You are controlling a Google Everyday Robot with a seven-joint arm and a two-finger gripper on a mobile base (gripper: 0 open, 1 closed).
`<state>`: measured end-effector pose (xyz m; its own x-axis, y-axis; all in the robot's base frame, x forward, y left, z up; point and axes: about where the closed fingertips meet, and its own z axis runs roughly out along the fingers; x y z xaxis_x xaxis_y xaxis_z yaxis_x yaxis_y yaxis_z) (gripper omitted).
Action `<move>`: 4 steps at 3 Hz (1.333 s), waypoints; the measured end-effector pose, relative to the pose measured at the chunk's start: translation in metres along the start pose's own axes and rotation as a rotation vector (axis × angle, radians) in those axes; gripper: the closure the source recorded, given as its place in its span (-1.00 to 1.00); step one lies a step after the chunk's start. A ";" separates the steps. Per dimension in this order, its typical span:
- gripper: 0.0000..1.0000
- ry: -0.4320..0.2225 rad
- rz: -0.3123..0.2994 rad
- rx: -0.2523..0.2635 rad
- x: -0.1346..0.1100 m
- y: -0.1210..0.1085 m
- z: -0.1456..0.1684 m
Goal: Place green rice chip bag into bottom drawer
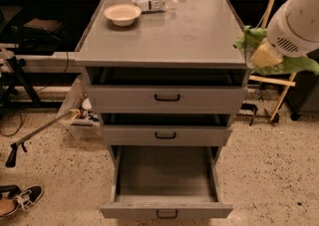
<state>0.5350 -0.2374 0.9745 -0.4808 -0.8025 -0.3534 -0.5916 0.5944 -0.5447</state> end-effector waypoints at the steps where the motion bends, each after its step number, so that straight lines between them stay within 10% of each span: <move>1: 1.00 0.003 0.042 -0.094 0.018 0.035 0.054; 3: 1.00 -0.061 0.323 -0.395 0.090 0.216 0.220; 4: 1.00 -0.062 0.323 -0.393 0.089 0.215 0.219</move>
Offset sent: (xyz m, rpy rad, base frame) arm -0.0262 0.0490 -0.3813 0.5298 0.3747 -0.0626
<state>0.5070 -0.1927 0.6596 -0.6467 -0.5693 -0.5076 -0.6239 0.7776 -0.0773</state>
